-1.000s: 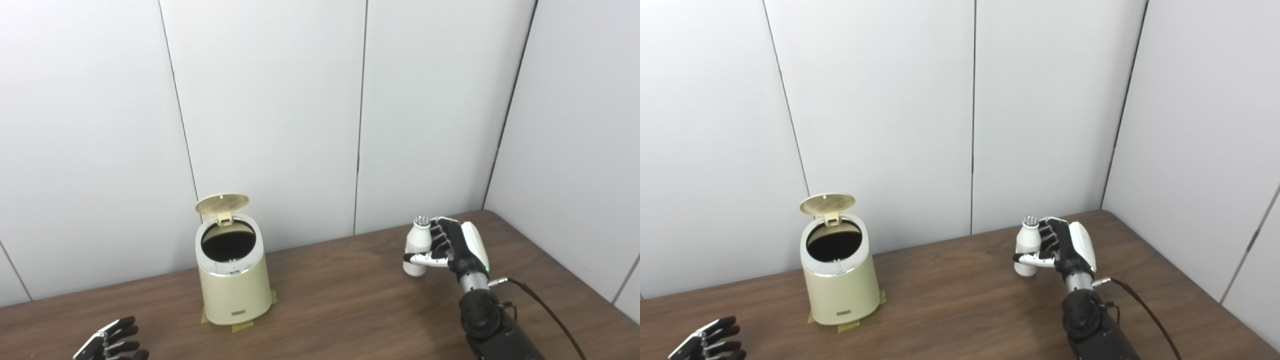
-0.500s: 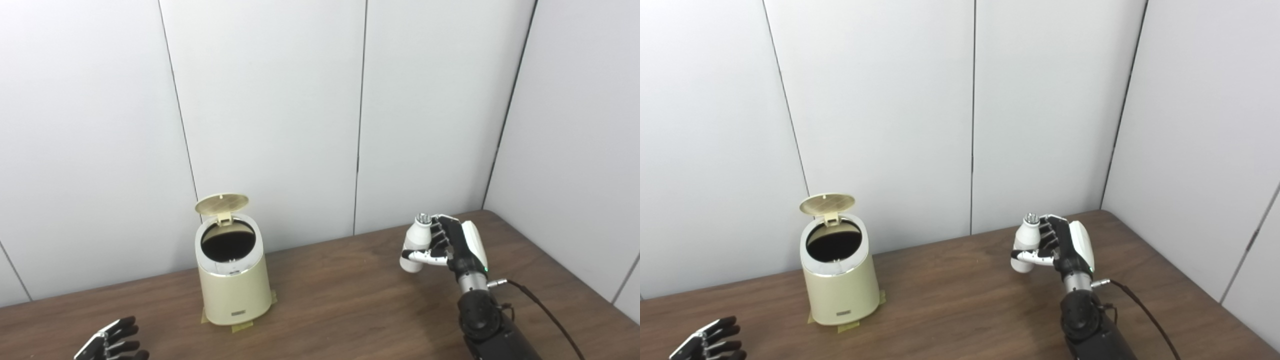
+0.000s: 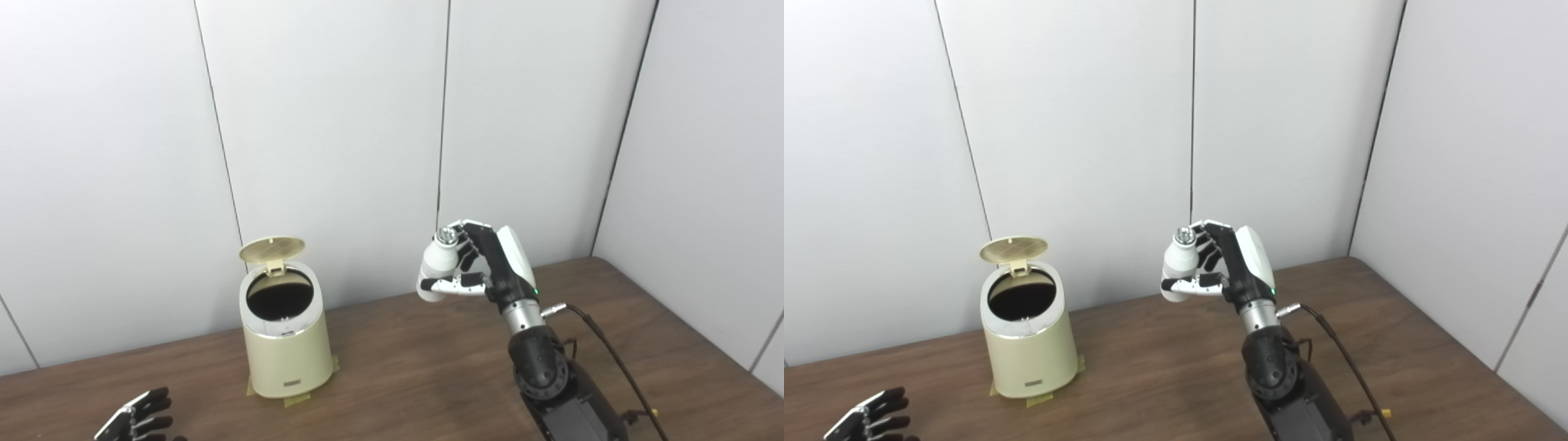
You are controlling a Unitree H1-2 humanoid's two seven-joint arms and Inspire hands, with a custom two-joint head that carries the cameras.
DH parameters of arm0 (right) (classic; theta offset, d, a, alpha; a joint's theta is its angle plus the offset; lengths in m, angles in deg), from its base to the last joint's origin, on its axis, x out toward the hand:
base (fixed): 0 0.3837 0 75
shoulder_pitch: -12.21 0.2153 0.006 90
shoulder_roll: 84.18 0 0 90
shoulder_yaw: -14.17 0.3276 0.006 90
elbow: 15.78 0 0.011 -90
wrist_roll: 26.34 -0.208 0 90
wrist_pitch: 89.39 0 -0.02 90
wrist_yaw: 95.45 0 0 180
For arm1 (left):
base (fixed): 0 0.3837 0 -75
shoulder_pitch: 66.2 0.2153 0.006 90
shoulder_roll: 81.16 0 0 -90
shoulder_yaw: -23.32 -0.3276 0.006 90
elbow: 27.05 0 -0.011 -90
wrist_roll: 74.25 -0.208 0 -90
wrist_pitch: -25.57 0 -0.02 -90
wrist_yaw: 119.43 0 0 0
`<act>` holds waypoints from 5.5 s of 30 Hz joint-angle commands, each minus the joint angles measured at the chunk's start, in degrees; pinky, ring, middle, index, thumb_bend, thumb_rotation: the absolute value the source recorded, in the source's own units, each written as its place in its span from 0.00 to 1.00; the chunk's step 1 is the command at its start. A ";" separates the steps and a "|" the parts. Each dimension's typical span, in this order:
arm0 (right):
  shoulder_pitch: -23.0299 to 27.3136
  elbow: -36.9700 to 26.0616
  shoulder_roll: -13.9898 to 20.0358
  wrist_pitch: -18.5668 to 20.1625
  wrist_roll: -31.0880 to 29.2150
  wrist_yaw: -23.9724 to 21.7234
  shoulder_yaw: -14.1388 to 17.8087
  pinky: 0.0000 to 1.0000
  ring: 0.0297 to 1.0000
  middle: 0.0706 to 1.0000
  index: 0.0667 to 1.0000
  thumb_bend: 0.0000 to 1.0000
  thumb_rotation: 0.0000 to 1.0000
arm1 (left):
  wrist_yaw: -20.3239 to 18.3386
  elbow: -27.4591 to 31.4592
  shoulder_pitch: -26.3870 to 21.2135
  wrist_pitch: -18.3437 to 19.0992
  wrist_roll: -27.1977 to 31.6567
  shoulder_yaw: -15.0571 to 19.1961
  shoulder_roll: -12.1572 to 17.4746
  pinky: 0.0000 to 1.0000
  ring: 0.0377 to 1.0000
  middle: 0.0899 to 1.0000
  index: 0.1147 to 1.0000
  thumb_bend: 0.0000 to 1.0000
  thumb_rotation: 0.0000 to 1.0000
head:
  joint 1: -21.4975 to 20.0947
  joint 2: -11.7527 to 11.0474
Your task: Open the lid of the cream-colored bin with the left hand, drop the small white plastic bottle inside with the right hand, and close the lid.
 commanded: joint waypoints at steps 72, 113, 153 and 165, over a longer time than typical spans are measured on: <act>14.53 10.60 -13.12 -4.85 3.46 -4.94 -9.01 0.30 0.36 0.44 0.51 0.51 0.00 | 5.00 2.31 0.50 -0.06 -2.84 -4.53 -6.07 0.65 0.72 0.77 0.79 0.58 0.07 | 18.01 1.40; 15.60 16.39 -11.77 -8.45 4.50 -2.22 -9.51 0.30 0.37 0.44 0.50 0.51 0.00 | 4.96 2.42 0.84 0.17 -2.60 -5.32 -6.43 0.67 0.74 0.78 0.77 0.59 0.08 | 19.10 2.49; 12.59 11.45 -9.70 -0.92 7.51 -6.99 -12.51 0.31 0.38 0.44 0.50 0.51 0.00 | 5.12 2.88 0.68 1.02 -3.79 -5.96 -6.66 0.66 0.73 0.78 0.77 0.58 0.08 | 19.76 3.38; 13.90 10.45 -10.10 -1.10 7.59 -7.03 -12.58 0.27 0.36 0.43 0.53 0.51 0.00 | 5.36 2.96 0.65 1.41 -4.20 -5.99 -6.81 0.66 0.73 0.78 0.77 0.58 0.11 | 19.89 3.52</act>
